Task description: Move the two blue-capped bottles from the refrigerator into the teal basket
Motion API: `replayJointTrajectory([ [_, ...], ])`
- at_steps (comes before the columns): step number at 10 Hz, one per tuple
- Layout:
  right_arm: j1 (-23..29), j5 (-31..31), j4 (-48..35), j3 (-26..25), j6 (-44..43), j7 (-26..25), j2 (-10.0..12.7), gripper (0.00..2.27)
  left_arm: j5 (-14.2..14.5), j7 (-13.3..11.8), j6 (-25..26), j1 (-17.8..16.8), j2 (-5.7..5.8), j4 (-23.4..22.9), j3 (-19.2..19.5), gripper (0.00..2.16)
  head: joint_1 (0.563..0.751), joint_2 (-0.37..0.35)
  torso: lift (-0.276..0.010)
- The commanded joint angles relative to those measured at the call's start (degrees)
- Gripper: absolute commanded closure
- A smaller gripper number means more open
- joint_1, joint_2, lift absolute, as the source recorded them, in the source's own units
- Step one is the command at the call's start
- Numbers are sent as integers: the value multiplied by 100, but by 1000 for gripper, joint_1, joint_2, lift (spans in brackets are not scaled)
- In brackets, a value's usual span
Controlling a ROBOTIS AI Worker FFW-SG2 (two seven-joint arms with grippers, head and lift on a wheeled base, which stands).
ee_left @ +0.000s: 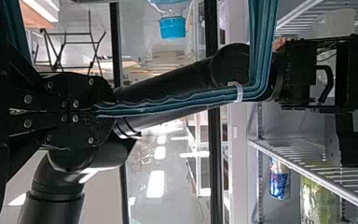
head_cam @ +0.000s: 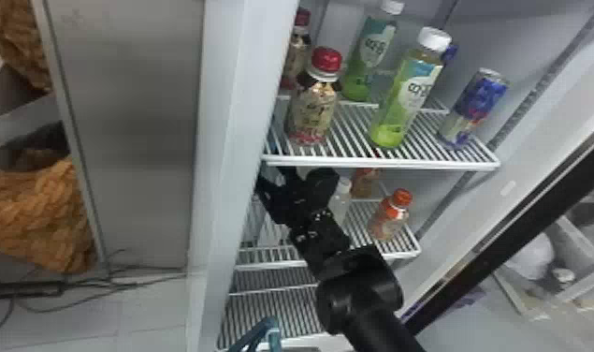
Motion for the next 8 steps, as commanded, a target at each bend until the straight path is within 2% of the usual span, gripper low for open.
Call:
replayJointTrajectory([
  [1,132,34,-205,0,0,33,-49,621,-8,-2,-8,22,0,0,19,1157,695,-350,-160],
  [4,778,271,-1359,-203,534,68,-172,611,-8,-19,-22,22,0,0,37,1157,695,-350,-160],
  [8,1538,254,-2230,-396,970,130,-304,613,0,-19,-50,78,9,0,63,1157,695,-350,-160],
])
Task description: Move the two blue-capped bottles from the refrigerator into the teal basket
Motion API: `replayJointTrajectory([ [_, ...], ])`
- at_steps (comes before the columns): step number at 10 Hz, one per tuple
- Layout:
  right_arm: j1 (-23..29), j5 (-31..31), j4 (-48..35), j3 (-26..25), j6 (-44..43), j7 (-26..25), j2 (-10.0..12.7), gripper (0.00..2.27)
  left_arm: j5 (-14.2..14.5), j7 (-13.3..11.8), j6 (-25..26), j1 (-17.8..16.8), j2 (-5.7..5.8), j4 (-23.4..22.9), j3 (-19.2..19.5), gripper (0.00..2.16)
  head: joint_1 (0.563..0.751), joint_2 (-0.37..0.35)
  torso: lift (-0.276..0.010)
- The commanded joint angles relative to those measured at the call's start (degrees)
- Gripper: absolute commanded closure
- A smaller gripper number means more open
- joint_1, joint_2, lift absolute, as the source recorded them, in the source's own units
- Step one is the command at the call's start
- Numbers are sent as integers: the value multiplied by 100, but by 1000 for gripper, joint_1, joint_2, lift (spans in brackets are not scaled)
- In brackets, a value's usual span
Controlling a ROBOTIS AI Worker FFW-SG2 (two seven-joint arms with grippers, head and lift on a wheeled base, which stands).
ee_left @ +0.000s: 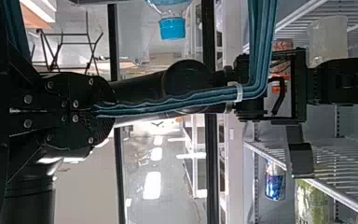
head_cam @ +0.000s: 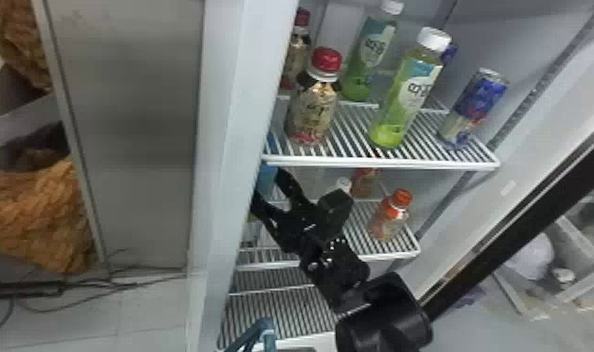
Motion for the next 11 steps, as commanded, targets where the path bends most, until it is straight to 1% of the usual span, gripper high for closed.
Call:
replayJointTrajectory([
  [1,253,5,-278,-116,125,40,-43,613,16,0,-9,24,0,0,14,1157,695,-350,-160],
  [2,408,-12,-489,-169,224,84,-61,613,16,0,-9,38,0,0,14,1157,695,-350,-160],
  [3,689,-74,-841,-248,364,137,-96,613,25,-8,-9,38,9,0,5,1157,695,-350,-160],
  [5,1251,-65,-1459,-547,632,251,-96,613,25,-8,-23,66,9,0,32,1157,695,-350,-160],
  [8,1814,32,-2191,-845,857,365,-105,613,25,-8,-23,66,9,0,32,1157,695,-350,-160],
  [11,2222,76,-2697,-1048,1082,480,-96,613,25,-8,-23,66,9,0,32,1157,695,-350,-160],
])
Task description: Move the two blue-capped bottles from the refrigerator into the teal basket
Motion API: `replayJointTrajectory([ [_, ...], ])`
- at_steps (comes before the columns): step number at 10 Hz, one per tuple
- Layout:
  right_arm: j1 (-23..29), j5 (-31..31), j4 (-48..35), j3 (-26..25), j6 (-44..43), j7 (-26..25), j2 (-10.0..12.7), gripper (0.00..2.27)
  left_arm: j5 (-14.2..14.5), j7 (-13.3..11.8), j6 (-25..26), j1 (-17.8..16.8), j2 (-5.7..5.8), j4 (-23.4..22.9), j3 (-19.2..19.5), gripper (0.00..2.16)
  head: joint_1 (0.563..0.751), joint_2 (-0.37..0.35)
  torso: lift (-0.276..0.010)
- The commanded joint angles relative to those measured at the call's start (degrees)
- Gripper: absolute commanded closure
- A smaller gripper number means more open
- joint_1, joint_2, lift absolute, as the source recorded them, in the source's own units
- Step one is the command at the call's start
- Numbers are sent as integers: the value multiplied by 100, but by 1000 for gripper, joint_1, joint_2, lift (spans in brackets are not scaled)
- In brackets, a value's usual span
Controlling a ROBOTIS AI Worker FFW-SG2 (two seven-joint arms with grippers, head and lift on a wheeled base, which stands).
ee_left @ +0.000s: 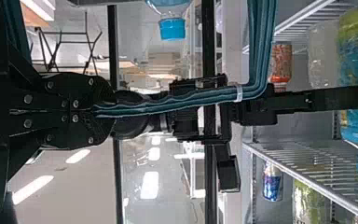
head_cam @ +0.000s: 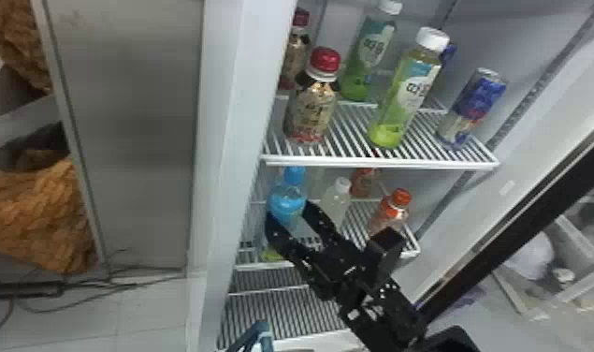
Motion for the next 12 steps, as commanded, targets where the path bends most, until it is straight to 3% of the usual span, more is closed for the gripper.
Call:
replayJointTrajectory([
  [1,237,11,-317,-101,94,49,0,613,0,0,0,0,0,0,2,1157,695,-350,-160],
  [8,1826,63,-2314,-1033,951,480,238,616,-9,0,0,14,0,0,2,1157,695,-350,-160],
  [12,2487,-174,-3298,-1182,1458,682,273,616,-9,-9,0,14,0,0,2,1157,695,-350,-160],
])
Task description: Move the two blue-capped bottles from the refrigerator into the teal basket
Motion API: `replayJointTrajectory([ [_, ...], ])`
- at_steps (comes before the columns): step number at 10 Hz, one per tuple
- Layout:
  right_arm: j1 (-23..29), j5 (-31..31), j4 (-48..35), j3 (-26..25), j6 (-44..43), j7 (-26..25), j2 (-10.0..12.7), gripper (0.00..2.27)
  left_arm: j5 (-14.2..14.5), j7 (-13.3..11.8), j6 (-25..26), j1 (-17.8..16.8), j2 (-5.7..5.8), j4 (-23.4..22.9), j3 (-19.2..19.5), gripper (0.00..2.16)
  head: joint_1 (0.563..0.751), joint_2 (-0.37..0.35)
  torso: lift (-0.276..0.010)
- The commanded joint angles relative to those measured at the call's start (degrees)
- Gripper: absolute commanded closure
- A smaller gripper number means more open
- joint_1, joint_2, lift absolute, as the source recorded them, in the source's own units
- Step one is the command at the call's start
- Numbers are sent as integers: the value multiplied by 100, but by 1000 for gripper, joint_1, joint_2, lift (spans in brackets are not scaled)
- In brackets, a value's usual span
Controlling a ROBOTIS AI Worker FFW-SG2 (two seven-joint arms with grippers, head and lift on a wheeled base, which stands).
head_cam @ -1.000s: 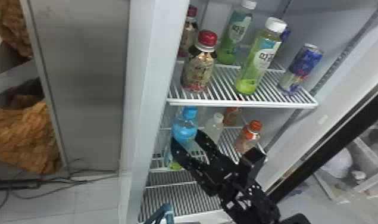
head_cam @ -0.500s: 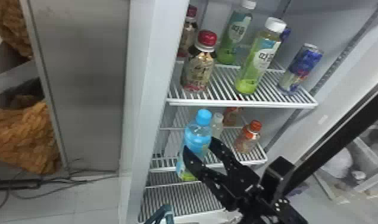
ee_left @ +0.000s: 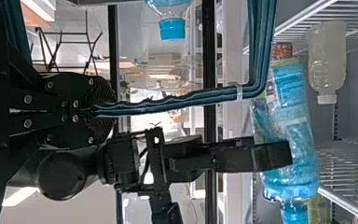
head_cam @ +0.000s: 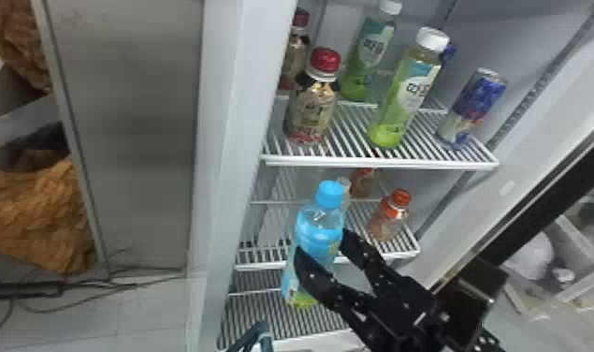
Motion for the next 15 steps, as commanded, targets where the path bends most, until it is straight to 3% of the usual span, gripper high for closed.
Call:
replayJointTrajectory([
  [1,212,-238,-418,-9,279,32,17,616,0,-2,0,13,9,0,0,1157,695,-350,-160],
  [3,591,-396,-1164,-150,997,41,53,616,0,-2,0,13,9,0,9,1157,695,-350,-160],
  [9,1407,-519,-2162,-607,2726,24,272,625,-9,-2,0,41,9,0,17,1157,695,-350,-160],
  [15,1843,-607,-2514,-730,3303,24,369,641,-26,-11,0,55,9,0,35,1157,695,-350,-160],
])
